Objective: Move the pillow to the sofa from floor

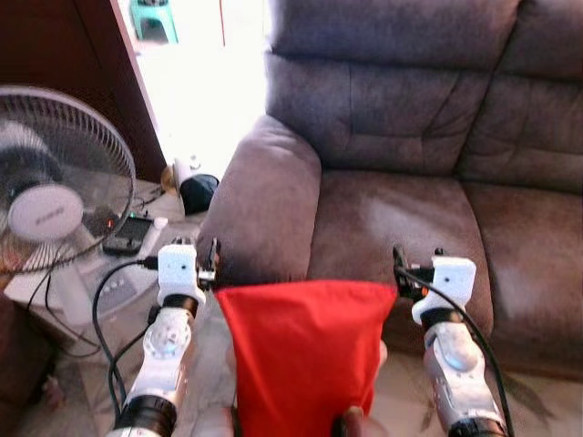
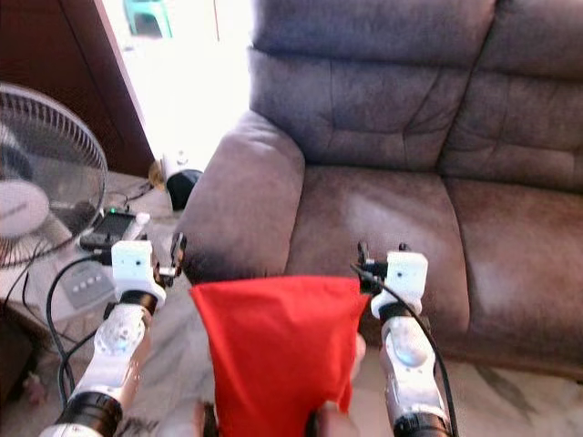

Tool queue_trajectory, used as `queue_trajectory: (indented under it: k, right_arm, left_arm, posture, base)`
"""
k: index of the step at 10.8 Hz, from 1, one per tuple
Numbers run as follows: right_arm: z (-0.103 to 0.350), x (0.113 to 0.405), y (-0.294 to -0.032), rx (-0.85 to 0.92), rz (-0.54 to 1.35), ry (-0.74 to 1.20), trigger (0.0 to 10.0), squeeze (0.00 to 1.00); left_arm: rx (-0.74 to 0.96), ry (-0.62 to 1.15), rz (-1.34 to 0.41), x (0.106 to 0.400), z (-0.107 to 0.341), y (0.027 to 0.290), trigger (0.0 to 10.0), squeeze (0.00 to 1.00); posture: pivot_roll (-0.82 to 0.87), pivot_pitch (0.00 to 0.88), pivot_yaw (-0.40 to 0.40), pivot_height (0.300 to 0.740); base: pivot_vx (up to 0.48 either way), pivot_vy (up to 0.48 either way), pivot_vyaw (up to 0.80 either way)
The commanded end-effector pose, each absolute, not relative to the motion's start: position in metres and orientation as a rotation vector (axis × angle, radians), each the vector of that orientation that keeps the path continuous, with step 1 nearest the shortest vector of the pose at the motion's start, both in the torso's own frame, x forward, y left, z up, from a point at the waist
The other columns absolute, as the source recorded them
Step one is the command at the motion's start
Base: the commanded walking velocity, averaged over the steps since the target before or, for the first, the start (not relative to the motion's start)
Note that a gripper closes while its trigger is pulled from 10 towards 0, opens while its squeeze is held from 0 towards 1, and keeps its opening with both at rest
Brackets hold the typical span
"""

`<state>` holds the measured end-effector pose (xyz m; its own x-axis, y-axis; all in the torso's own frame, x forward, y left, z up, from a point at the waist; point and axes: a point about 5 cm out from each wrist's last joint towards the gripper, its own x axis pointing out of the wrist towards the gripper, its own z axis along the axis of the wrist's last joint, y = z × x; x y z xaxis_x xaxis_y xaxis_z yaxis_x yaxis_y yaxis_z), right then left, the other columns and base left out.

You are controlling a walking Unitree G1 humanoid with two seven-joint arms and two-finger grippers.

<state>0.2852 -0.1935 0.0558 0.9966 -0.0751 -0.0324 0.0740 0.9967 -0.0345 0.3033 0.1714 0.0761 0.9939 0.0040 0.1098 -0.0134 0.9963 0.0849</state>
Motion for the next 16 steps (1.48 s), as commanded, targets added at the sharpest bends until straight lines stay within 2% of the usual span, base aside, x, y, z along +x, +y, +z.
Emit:
queue_trajectory:
  k: [1,9,12,16]
  right_arm:
    - [0.0546,0.2848,-0.1935,-0.031,-0.079,0.032,10.0,0.00]
    - [0.0506,0.2876,-0.1942,-0.028,-0.088,0.054,10.0,0.00]
    - [0.0500,0.2900,-0.1926,-0.030,-0.085,0.068,10.0,0.00]
    - [0.0532,0.2926,-0.1911,-0.030,-0.078,0.050,10.0,0.00]
  left_arm:
    - [0.090,-0.109,0.015,0.3041,0.0777,0.1731,10.0,0.00]
    - [0.088,-0.099,0.009,0.3065,0.0790,0.1733,10.0,0.00]
    - [0.088,-0.095,0.011,0.3064,0.0789,0.1759,10.0,0.00]
    - [0.083,-0.083,-0.005,0.3069,0.0783,0.1744,10.0,0.00]
  posture:
    - [0.03,0.059,-0.018,0.662]
    - [0.03,0.093,-0.023,0.662]
    - [0.04,0.105,-0.028,0.617]
    - [0.04,0.110,-0.031,0.613]
  base:
    - [0.000,0.000,0.00]
    - [0.000,0.000,0.00]
    - [0.000,0.000,0.00]
    - [0.000,0.000,0.00]
